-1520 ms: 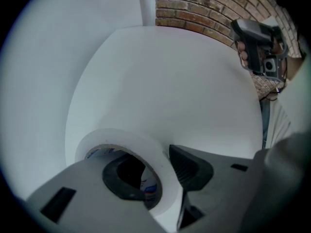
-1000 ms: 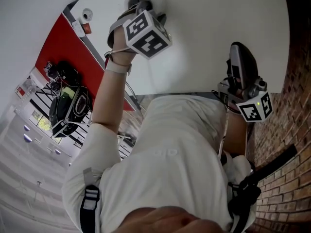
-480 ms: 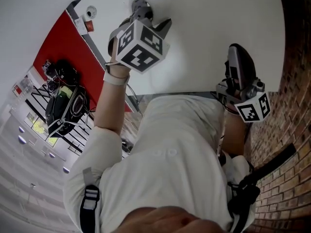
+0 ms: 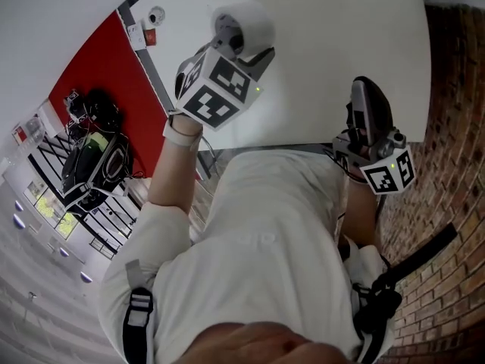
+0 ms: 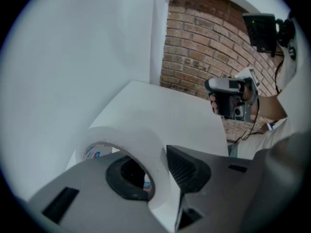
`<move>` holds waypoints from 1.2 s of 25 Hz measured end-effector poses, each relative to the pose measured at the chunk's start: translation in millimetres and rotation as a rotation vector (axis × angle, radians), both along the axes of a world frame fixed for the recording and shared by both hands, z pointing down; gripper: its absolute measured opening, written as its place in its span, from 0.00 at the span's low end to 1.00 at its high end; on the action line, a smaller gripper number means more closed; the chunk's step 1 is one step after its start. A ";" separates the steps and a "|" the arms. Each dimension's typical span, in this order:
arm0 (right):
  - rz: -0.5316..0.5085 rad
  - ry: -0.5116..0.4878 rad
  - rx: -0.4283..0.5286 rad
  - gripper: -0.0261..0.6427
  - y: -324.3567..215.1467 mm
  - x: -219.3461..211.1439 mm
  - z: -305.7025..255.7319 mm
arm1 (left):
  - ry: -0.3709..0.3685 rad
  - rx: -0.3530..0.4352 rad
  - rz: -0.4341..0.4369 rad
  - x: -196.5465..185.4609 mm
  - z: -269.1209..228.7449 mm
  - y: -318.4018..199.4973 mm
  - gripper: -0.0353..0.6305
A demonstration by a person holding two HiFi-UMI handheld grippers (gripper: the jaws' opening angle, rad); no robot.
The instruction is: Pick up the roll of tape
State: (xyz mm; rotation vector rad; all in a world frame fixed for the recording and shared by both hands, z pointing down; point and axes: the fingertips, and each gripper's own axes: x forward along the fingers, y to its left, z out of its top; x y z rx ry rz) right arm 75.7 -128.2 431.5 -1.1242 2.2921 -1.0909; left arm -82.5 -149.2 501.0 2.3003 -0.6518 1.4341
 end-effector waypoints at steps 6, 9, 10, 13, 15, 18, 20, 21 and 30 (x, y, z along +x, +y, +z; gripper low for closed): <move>-0.017 0.017 0.048 0.07 17.8 -7.0 -32.1 | 0.170 0.037 -0.070 8.3 -54.2 12.1 0.23; -0.028 0.033 0.075 0.07 26.9 -12.2 -47.6 | 0.256 0.059 -0.108 8.0 -80.8 19.0 0.23; -0.029 0.036 0.084 0.07 29.1 -13.0 -52.2 | 0.282 0.070 -0.119 7.8 -89.1 20.9 0.23; -0.029 0.041 0.107 0.07 38.3 -15.9 -65.3 | 0.346 0.093 -0.142 6.5 -113.8 31.3 0.23; -0.036 0.047 0.118 0.07 47.5 -20.0 -73.5 | 0.370 0.097 -0.152 4.2 -128.7 41.9 0.23; -0.049 0.066 0.138 0.07 61.2 -28.3 -86.0 | 0.420 0.107 -0.171 -1.9 -149.7 54.6 0.23; -0.054 0.075 0.154 0.07 69.9 -33.0 -95.7 | 0.476 0.117 -0.189 -5.2 -166.1 63.6 0.23; -0.056 0.077 0.163 0.07 74.1 -35.0 -101.3 | 0.507 0.124 -0.198 -6.9 -174.9 68.7 0.23; -0.087 0.118 0.265 0.07 114.8 -56.9 -155.0 | 0.768 0.187 -0.264 -35.2 -249.4 114.4 0.23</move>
